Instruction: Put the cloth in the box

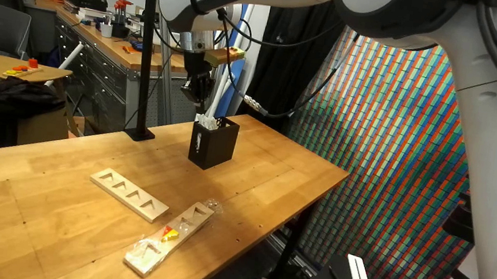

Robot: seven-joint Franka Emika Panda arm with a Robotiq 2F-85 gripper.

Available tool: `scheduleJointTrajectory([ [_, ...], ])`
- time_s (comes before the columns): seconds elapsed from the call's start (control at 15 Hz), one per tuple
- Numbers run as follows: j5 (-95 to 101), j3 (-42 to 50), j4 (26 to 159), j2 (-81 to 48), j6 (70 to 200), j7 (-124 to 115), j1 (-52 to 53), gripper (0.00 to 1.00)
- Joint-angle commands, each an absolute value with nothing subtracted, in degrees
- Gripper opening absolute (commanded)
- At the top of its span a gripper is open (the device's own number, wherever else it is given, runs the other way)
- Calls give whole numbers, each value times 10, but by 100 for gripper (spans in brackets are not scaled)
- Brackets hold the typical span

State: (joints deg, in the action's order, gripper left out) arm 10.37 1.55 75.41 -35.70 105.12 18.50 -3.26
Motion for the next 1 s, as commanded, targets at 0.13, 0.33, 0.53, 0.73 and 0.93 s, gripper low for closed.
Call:
scheduleJointTrajectory([
  [0.13, 107, 14, 726, -379, 1048, 204, -46, 2],
  [0.33, 103, 13, 717, -389, 1049, 212, -54, 2],
  [0.53, 99, 13, 711, -397, 1049, 220, -63, 2],
  [0.73, 93, 11, 710, -403, 1051, 228, -74, 2],
  [0.93, 84, 9, 713, -407, 1052, 235, -84, 2],
])
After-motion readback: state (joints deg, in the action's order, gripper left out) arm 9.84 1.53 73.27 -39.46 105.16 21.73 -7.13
